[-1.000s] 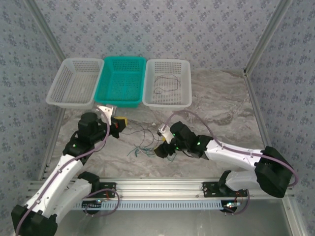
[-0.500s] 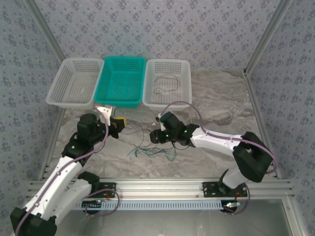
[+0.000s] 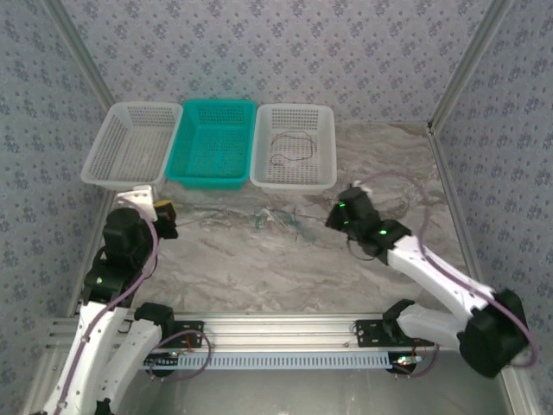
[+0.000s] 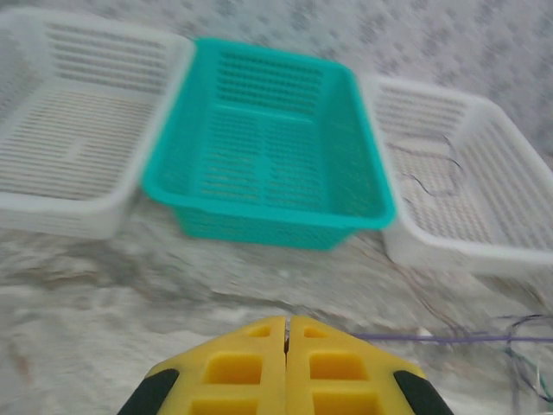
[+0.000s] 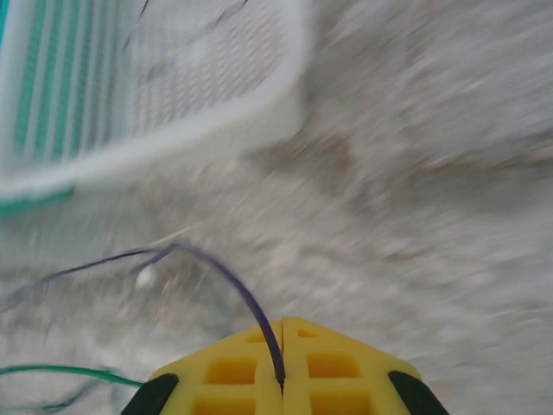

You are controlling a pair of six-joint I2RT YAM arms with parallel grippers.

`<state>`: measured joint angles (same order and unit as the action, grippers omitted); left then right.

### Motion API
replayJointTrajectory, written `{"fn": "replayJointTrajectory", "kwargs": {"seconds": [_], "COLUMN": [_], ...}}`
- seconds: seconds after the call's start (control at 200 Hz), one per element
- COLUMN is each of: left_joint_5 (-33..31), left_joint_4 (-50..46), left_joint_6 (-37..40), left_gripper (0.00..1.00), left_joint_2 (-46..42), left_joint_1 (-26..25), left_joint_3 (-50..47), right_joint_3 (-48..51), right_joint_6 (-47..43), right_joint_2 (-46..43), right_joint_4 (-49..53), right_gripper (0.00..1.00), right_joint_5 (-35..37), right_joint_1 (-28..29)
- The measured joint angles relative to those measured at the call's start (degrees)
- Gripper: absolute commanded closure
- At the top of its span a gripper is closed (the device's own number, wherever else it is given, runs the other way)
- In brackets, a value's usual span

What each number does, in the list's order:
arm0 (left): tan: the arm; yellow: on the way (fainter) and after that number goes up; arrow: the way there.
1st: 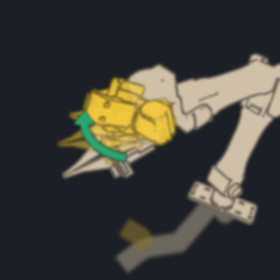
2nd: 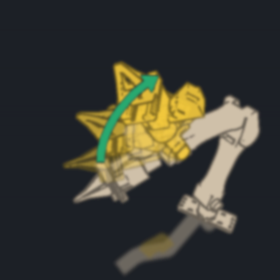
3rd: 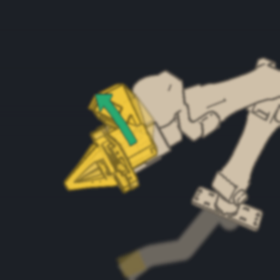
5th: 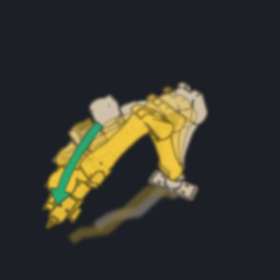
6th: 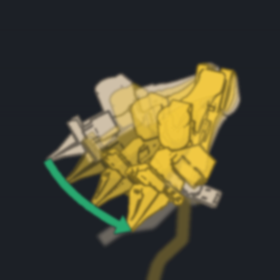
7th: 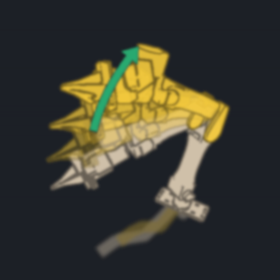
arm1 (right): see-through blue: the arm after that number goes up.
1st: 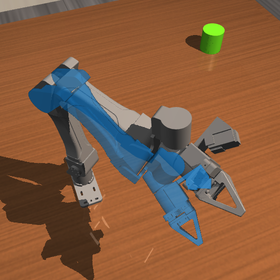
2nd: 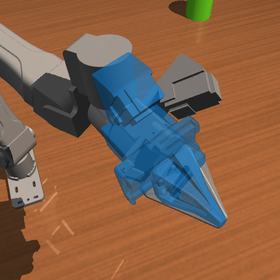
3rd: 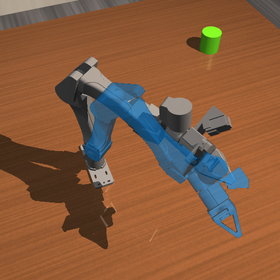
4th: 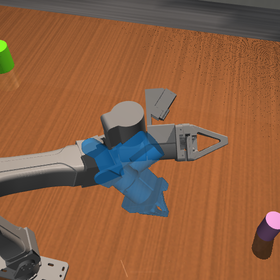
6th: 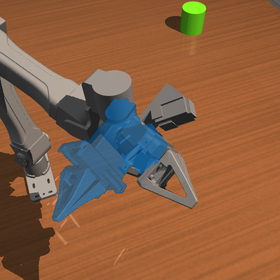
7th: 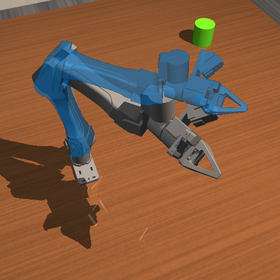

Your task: Untangle the cables

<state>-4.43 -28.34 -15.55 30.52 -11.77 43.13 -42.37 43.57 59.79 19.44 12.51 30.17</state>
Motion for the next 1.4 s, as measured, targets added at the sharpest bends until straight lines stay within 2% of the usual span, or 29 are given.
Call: {"fn": "replayJointTrajectory", "kwargs": {"seconds": [0.08, 0.19, 0.365, 0.535, 0.67, 0.78, 0.88, 0.969, 1.149, 1.259, 1.399], "left_joint_5": [0.7, 1.4, 3.0, 3.6, 2.3, 1.0, 1.2, 3.5, 17.7, 24.3, 27.5], "left_joint_4": [-1.9, -3.4, -4.5, -5.3, -5.9, -6.5, -6.8, -6.3, -0.5, 1.8, 3.5], "left_joint_6": [-0.3, -1.0, -1.6, -1.5, -1.0, -0.1, 0.5, 0.5, -1.2, -2.8, -4.1], "left_gripper": [1.0, 1.0, 1.0, 1.0, 1.0, 1.0, 1.0, 1.0, 1.0, 1.0, 1.0], "left_joint_2": [-1.6, -1.6, -1.6, -1.6, -1.5, -0.4, 1.2, 1.9, 3.7, 5.5, 5.9], "left_joint_1": [3.3, 6.5, 8.6, 11.0, 14.7, 18.8, 23.1, 24.7, 24.8, 22.4, 16.0], "left_joint_3": [0.0, 0.0, -0.1, -0.1, -0.1, -0.1, -0.1, -0.2, -5.1, -8.1, -8.9], "right_joint_3": [0.8, 0.7, -0.9, -3.3, -5.4, -8.3, -10.4, -11.1, -15.1, -24.0, -40.8], "right_joint_6": [-1.6, -4.5, -7.7, -8.1, -7.2, -5.7, -5.4, -5.7, -6.0, -6.0, -6.1], "right_joint_2": [-4.6, -6.2, -5.0, -4.5, -2.1, 1.5, 3.4, 3.3, 2.7, 2.9, 5.6], "right_joint_4": [1.8, 4.1, 9.3, 11.9, 12.7, 13.2, 13.0, 10.9, 8.4, 9.1, 8.2], "right_gripper": [1.0, 1.0, 1.0, 1.0, 1.0, 1.0, 1.0, 1.0, 1.0, 1.0, 1.0], "right_joint_5": [-0.9, -1.9, -2.2, -0.5, 2.8, 4.4, 3.5, -1.3, -13.9, -17.3, -17.9], "right_joint_1": [-7.1, -13.8, -22.3, -35.1, -46.2, -51.1, -52.1, -51.2, -45.5, -40.3, -32.0]}}
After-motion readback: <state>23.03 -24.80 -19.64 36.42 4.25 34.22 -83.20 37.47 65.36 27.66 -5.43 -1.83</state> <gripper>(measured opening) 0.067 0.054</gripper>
